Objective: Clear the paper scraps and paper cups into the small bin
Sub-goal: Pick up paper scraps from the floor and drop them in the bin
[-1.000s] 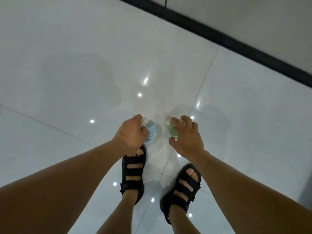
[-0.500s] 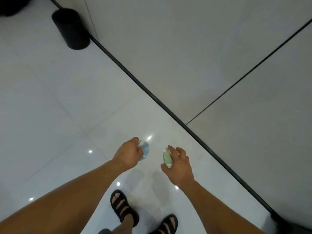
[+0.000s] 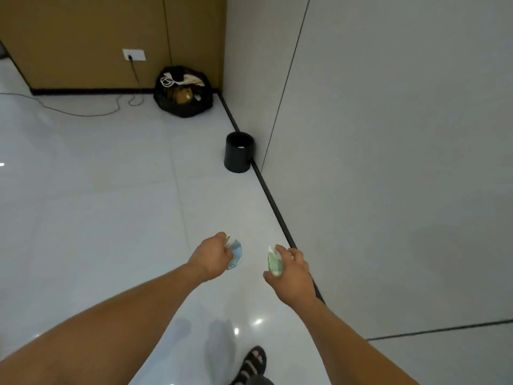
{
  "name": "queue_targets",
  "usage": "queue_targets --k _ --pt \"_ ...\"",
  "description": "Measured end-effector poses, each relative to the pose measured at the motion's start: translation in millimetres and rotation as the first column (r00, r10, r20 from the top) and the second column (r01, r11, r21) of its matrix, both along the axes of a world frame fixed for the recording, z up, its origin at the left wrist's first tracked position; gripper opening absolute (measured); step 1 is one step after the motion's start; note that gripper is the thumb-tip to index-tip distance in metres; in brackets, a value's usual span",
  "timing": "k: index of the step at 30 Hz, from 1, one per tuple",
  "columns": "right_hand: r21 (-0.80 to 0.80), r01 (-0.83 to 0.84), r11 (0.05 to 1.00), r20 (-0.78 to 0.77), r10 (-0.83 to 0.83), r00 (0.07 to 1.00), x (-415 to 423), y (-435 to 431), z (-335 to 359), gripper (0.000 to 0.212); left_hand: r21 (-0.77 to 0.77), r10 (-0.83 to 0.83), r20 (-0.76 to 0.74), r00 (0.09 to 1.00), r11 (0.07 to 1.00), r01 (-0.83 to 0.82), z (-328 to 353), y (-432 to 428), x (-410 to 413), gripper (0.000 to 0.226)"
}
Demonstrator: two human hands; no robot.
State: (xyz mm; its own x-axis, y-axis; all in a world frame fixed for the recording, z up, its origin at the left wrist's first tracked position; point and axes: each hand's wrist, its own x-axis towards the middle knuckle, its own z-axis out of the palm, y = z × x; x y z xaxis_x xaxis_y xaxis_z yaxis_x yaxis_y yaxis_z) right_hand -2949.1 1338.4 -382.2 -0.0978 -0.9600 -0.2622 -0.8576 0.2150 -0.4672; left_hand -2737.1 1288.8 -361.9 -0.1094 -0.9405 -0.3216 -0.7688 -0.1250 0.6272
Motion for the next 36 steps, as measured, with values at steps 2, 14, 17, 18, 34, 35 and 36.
queue_targets --k 2,14,17,18,34,35,36 --pt "-0.023 -0.036 0.999 0.008 0.036 0.999 8 -39 8 0.071 -0.023 0.034 -0.006 0.999 0.999 -0.034 10 -31 6 0.005" --pt "-0.133 -0.221 0.966 0.016 0.225 0.974 32 -289 53 0.068 -0.16 0.232 0.0 0.973 0.96 -0.229 81 -245 23 0.012" --pt "-0.121 -0.234 0.965 0.016 0.237 0.971 38 -332 53 0.069 -0.146 0.236 0.009 0.972 0.962 -0.232 80 -284 28 0.013" --pt "-0.12 -0.239 0.964 0.013 0.242 0.97 40 -346 52 0.069 -0.14 0.238 0.0 0.971 0.962 -0.236 77 -298 30 0.013" --pt "-0.091 -0.173 0.981 -0.055 0.169 0.984 157 -640 30 0.072 -0.085 0.144 -0.015 0.989 0.986 -0.145 56 -606 136 0.019" --pt "-0.093 -0.165 0.982 -0.05 0.161 0.986 160 -656 30 0.073 -0.078 0.137 0.002 0.991 0.988 -0.137 56 -626 139 0.019" --pt "-0.086 -0.154 0.984 -0.046 0.15 0.988 161 -671 29 0.073 -0.071 0.12 0.02 0.993 0.99 -0.118 56 -645 141 0.019"
